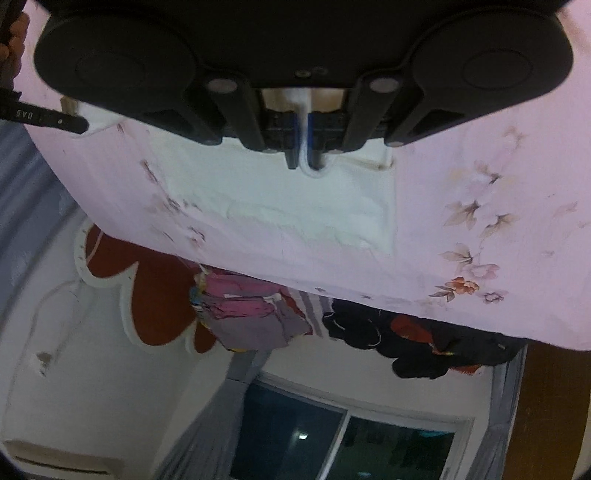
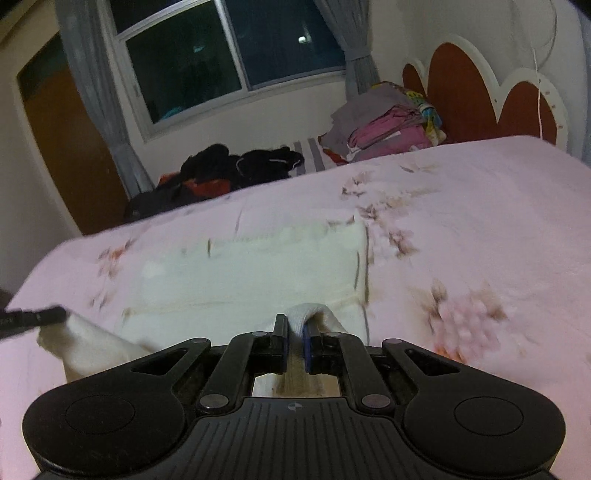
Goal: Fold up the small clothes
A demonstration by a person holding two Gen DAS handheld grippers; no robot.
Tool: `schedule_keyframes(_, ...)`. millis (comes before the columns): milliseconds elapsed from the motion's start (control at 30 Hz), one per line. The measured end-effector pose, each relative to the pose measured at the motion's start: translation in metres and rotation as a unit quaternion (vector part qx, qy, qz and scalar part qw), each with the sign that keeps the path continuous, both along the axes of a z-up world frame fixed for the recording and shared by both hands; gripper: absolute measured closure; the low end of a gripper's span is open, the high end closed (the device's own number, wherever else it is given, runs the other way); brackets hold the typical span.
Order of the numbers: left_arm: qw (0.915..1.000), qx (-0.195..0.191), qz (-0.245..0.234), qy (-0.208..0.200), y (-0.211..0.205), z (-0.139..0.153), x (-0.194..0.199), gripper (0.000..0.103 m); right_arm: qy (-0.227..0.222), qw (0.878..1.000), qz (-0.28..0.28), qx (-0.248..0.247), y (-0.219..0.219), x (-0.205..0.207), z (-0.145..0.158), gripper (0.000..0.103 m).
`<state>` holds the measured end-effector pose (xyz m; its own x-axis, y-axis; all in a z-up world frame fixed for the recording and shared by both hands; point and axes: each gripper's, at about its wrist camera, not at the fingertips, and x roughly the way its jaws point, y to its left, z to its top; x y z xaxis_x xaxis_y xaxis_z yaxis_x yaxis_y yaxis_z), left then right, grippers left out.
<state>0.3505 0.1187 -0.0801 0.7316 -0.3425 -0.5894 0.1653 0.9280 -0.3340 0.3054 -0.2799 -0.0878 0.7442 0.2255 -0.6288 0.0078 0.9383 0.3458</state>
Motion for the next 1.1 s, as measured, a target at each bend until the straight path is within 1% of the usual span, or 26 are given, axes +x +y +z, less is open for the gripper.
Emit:
schedule_keyframes(67,1.0000,0.002,0.006,0.004,-0.004,-0.007,0.020,0.099,0.005,1.000,-0.003,0.002,-0.003,0.026,-0.008,0.096)
schedule_keyframes(233,0.9996,-0.002,0.025,0.013,-0.010,-0.019,0.062,0.099,0.019,1.000,-0.006,0.010,-0.009,0.076,-0.026,0.096)
schedule_keyframes(367,0.9990,-0.003,0.041,0.018,-0.012,-0.025,0.094,0.099,0.032,0.999,-0.016,0.028,-0.019,0.112,-0.038,0.096)
schedule_keyframes(467,0.9982,0.004,0.052,0.029,-0.013,-0.033,0.117,0.099,0.046,0.998,-0.025,0.046,-0.028,0.137,-0.049,0.096)
schedule_keyframes(567,0.9967,0.014,0.064,0.048,-0.016,-0.046,0.136,0.099,0.077,0.994,-0.032,0.076,-0.037,0.161,-0.066,0.096)
schedule_keyframes(667,0.9953,0.030,0.069,0.061,-0.021,-0.056,0.151,0.097,0.089,0.992,-0.037,0.080,-0.041,0.175,-0.078,0.095)
schedule_keyframes(700,0.9949,0.035,0.068,0.065,-0.023,-0.058,0.155,0.094,0.087,0.992,-0.040,0.078,-0.042,0.178,-0.079,0.095)
schedule_keyframes(733,0.9945,0.041,0.069,0.068,-0.025,-0.060,0.158,0.089,0.088,0.992,-0.044,0.077,-0.043,0.181,-0.080,0.095)
schedule_keyframes(767,0.9935,0.048,0.077,0.068,-0.026,-0.061,0.161,0.079,0.089,0.992,-0.044,0.078,-0.044,0.184,-0.081,0.095)
schedule_keyframes(800,0.9926,0.056,0.086,0.065,-0.026,-0.061,0.163,0.073,0.089,0.992,-0.044,0.076,-0.044,0.185,-0.081,0.095)
schedule_keyframes(867,0.9914,0.061,0.103,0.054,-0.024,-0.057,0.165,0.041,0.083,0.993,-0.050,0.065,-0.046,0.190,-0.080,0.095)
schedule_keyframes(900,0.9911,0.061,0.108,0.049,-0.022,-0.055,0.166,0.036,0.077,0.994,-0.051,0.059,-0.047,0.191,-0.079,0.095)
schedule_keyframes(933,0.9912,0.062,0.109,0.042,-0.020,-0.052,0.166,0.035,0.074,0.994,-0.052,0.056,-0.049,0.192,-0.078,0.095)
schedule_keyframes(967,0.9920,0.062,0.104,0.038,-0.018,-0.051,0.166,0.035,0.072,0.994,-0.053,0.057,-0.051,0.195,-0.078,0.091)
schedule_keyframes(1000,0.9926,0.062,0.097,0.037,-0.018,-0.049,0.166,0.035,0.072,0.994,-0.054,0.058,-0.054,0.199,-0.079,0.084)
schedule_keyframes(1067,0.9935,0.065,0.087,0.034,-0.017,-0.047,0.165,0.035,0.061,0.995,-0.060,0.053,-0.057,0.199,-0.077,0.026)
schedule_keyframes(1100,0.9946,0.063,0.076,0.032,-0.017,-0.047,0.165,0.035,0.048,0.996,-0.062,0.047,-0.058,0.197,-0.075,0.023)
